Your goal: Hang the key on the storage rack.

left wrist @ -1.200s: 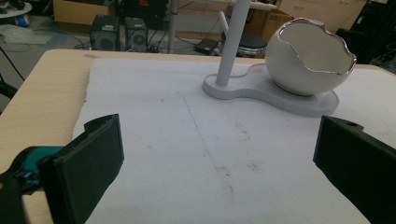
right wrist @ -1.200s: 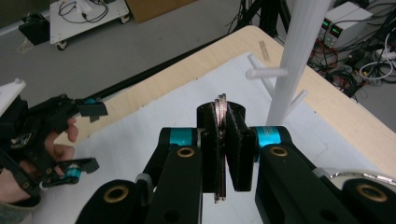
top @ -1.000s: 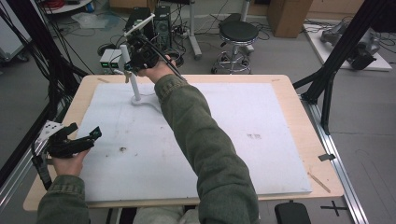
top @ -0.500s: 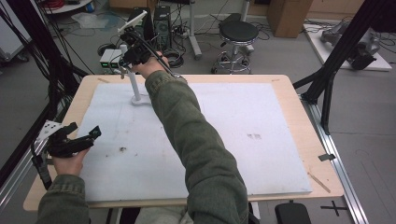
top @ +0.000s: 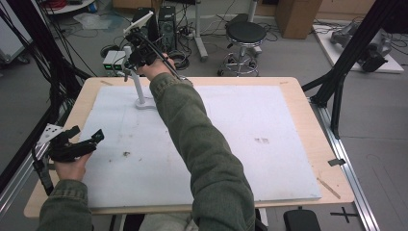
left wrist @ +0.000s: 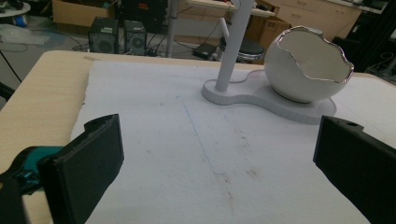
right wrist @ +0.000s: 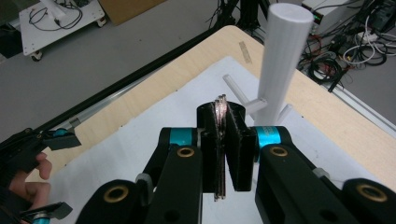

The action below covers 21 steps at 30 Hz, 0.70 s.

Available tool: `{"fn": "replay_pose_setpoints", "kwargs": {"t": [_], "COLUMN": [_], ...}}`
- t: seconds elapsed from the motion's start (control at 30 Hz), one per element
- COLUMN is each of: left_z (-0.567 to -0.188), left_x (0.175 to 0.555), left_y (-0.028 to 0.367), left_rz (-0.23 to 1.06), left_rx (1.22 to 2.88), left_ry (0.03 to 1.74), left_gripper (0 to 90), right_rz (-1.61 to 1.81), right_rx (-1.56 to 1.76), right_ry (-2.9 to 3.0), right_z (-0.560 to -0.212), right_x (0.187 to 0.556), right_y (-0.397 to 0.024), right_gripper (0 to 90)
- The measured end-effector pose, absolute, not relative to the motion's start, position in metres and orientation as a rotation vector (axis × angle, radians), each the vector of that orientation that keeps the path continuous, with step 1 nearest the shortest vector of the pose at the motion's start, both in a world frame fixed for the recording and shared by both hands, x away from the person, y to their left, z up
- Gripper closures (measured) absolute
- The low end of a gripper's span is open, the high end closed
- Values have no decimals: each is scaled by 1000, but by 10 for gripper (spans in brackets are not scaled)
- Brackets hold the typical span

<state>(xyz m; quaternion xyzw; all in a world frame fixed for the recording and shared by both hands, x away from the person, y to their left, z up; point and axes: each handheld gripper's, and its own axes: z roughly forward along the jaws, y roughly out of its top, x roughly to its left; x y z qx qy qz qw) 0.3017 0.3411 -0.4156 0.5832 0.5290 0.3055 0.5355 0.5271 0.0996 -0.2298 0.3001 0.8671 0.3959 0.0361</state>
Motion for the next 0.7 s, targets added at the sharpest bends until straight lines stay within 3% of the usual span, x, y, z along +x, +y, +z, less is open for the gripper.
{"fn": "replay_pose_setpoints", "kwargs": {"t": [0.7], "left_z": [-416], "left_x": [302], "left_y": [341], "left_rz": [720], "left_rx": [1391], "left_ry": [1262], "left_gripper": [22], "right_rz": [1211], "right_rx": [958], "right_ry": [2674], "right_z": [-250], "right_x": [532], "right_y": [88], "right_gripper": [850]}}
